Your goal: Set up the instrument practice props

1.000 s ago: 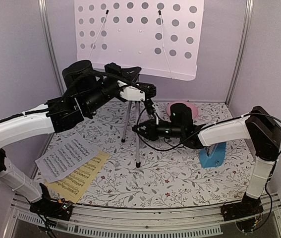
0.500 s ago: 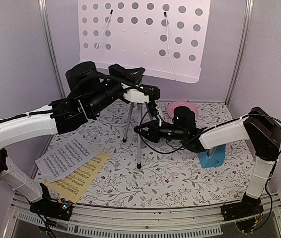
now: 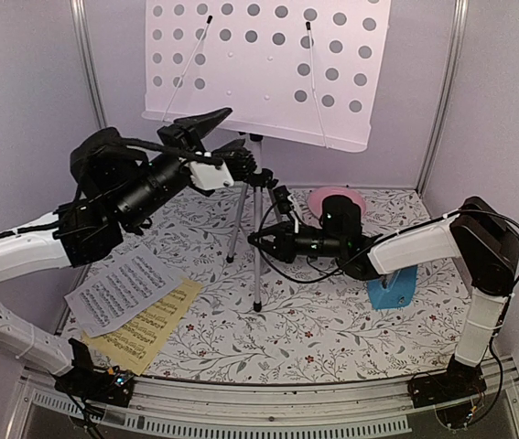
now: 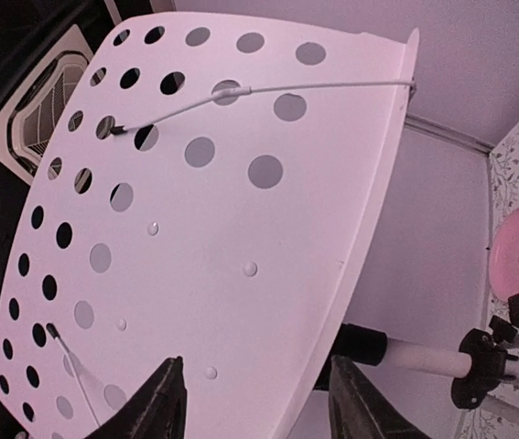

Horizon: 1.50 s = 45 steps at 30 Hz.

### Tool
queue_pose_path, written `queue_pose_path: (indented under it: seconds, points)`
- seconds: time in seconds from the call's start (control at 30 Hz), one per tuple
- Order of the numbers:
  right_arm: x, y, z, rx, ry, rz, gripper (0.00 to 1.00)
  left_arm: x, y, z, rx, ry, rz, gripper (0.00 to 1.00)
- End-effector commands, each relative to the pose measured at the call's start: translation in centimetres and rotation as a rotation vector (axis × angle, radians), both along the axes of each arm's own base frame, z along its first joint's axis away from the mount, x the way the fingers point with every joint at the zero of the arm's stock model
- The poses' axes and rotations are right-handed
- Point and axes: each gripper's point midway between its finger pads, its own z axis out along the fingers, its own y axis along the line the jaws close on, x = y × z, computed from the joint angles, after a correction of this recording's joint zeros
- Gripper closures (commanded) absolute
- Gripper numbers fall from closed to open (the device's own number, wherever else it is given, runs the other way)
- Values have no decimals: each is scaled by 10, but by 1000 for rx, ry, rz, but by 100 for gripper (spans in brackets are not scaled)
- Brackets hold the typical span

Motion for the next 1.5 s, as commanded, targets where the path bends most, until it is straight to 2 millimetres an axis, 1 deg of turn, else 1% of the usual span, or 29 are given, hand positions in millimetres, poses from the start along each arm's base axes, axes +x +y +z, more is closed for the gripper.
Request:
queue_pose_path:
  seconds: [0.0,0.1,0.13,0.2,0.27,0.37,0.4,0.47,0.5,0.57,0.6,0.67,0.7,0.8,0.83,1.0,1.2,1.27,1.4,1.47]
  points:
    - [4,0,-17,-15,153,-6,100,-28,28,-2,-205,142,-104,44]
    - [4,-1,-17,-15,153,-8,100,-42,54,-30,-347,295,-165,43]
    - [4,0,-17,-15,152,-4,100,-42,62,-46,-382,343,-157,43]
    - [3,0,-16,-14,151,2,100,-34,77,-74,-471,450,-110,45]
    - [3,1,-15,-13,150,6,100,-22,85,-108,-507,584,-65,45]
    - [3,2,-14,-13,148,11,100,-2,100,-151,-571,726,-43,44]
    - [3,3,-14,-14,148,15,100,4,103,-162,-587,765,-46,43]
    - [3,4,-15,-16,148,18,100,16,107,-182,-592,832,-43,43]
    - [3,3,-16,-18,150,16,100,21,105,-191,-580,858,-44,43]
    - [3,3,-17,-20,155,17,100,31,96,-208,-546,921,-55,41]
    - [3,3,-17,-20,156,18,100,38,91,-219,-528,961,-48,42]
    - [2,4,-18,-20,160,26,100,48,82,-232,-503,984,-39,44]
    - [1,4,-18,-21,161,28,100,51,78,-235,-499,981,-45,45]
    - [1,3,-17,-21,163,27,100,59,71,-225,-532,923,-86,46]
    - [1,4,-16,-21,162,28,100,64,68,-225,-530,915,-80,46]
    - [0,6,-14,-19,162,40,100,93,52,-231,-492,876,-35,45]
    - [-1,6,-18,-26,170,40,100,120,25,-239,-428,867,-28,45]
    - [-1,5,-16,-27,166,38,100,129,19,-243,-414,873,-18,45]
    - [-2,3,-14,-32,150,35,100,137,19,-246,-419,850,0,45]
    - [-3,3,-14,-34,149,40,100,141,19,-250,-407,838,15,47]
